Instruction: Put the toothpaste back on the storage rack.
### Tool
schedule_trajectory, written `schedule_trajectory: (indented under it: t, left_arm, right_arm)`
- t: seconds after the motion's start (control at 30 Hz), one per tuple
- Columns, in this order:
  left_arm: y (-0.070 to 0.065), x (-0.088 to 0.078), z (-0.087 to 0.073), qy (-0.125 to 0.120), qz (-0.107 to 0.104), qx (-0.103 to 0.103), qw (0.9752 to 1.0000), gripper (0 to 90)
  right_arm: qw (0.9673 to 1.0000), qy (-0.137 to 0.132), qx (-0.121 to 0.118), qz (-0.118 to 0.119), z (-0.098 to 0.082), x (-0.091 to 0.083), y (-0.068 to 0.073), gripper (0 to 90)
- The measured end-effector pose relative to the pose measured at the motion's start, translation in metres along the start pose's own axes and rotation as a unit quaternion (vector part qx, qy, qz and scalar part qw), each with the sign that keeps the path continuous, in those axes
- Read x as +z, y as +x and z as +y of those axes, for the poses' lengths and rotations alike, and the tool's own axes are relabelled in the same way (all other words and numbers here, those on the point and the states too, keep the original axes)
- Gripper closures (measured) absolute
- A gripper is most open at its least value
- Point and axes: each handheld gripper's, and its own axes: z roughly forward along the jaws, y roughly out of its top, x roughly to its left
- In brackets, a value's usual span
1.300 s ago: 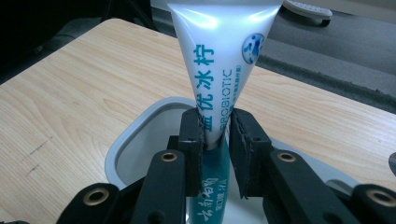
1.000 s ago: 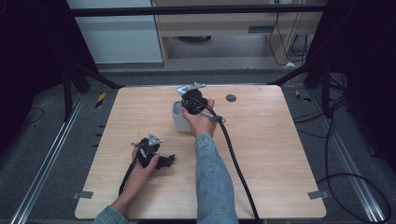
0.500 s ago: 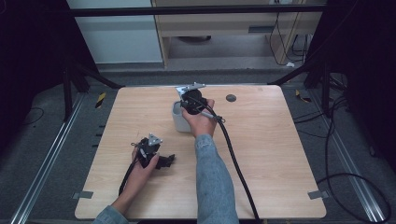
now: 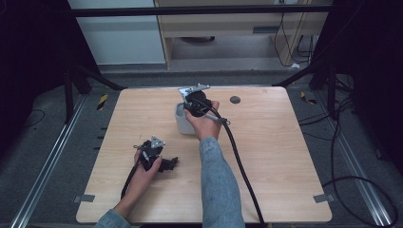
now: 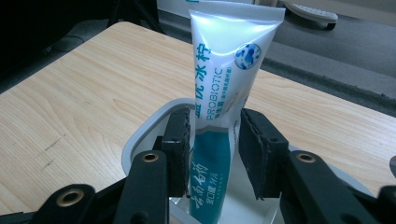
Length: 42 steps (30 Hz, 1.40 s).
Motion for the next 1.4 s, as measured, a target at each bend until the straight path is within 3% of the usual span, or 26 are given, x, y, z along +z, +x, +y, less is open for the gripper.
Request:
schedule_trajectory:
  t: [0.7, 1.03, 1.2, 1.27, 1.4]
  left_arm:
    - [0.0, 0.0, 0.0, 0.0, 0.0, 0.0, 1.0, 0.0]
    - [0.0, 0.001, 0.001, 0.001, 0.0, 0.002, 1.0, 0.0]
    - [0.0, 0.001, 0.001, 0.001, 0.0, 0.002, 1.0, 0.0]
    - [0.0, 0.001, 0.001, 0.001, 0.0, 0.002, 1.0, 0.0]
    - [-0.001, 0.001, 0.002, 0.001, 0.002, 0.001, 1.0, 0.0]
  right_arm:
    - [1.0, -0.006, 0.003, 0.005, 0.003, -0.011, -0.002, 56.7]
    - [0.9998, -0.001, 0.014, 0.011, 0.004, -0.017, -0.005, 45.1]
    - [0.9996, -0.012, 0.017, 0.018, 0.004, -0.023, -0.008, 33.9]
    - [0.9995, -0.007, 0.019, 0.024, 0.002, -0.025, -0.011, 25.3]
    - [0.9995, -0.001, 0.024, 0.023, 0.0, -0.027, -0.014, 19.5]
